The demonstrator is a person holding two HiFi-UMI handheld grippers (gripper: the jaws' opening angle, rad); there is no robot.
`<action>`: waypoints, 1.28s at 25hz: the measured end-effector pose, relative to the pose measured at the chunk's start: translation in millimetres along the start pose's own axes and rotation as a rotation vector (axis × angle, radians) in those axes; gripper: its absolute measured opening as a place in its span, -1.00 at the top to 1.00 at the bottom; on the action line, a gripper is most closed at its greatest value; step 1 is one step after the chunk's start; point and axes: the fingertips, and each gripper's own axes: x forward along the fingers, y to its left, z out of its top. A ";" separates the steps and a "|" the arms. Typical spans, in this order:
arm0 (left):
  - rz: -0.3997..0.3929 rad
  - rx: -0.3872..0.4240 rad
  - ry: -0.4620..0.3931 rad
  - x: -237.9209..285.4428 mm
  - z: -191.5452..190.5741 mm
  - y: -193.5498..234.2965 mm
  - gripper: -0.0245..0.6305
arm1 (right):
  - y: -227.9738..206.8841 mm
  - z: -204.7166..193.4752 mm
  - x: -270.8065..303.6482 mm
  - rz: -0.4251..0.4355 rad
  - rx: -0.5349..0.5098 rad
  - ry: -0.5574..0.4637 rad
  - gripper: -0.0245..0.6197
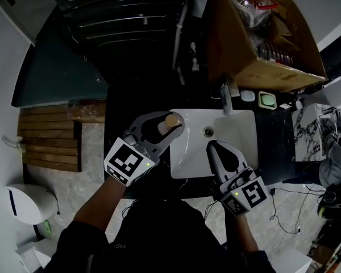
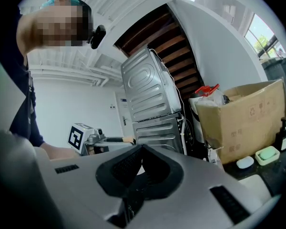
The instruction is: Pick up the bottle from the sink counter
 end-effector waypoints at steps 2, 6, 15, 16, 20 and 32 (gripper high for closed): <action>0.007 0.002 -0.002 -4.3 0.6 0.8 0.49 | 3.8 2.8 1.9 0.004 0.001 -0.005 0.86; 0.006 0.000 -0.010 -12.9 1.5 -3.0 0.49 | 11.3 4.1 2.9 0.008 -0.010 -0.002 0.86; 0.002 -0.004 -0.010 -25.6 -0.8 -8.0 0.49 | 19.5 -0.1 5.2 0.009 -0.034 0.019 0.86; 0.002 -0.006 -0.010 -26.6 -1.1 -8.4 0.49 | 19.9 -1.0 5.2 0.009 -0.038 0.023 0.86; 0.002 -0.009 -0.010 -30.7 -1.8 -10.7 0.49 | 25.2 0.1 6.9 0.018 -0.028 0.016 0.86; -0.002 -0.013 -0.010 -36.5 -1.8 -21.7 0.49 | 31.8 -4.5 4.2 0.024 -0.061 0.044 0.86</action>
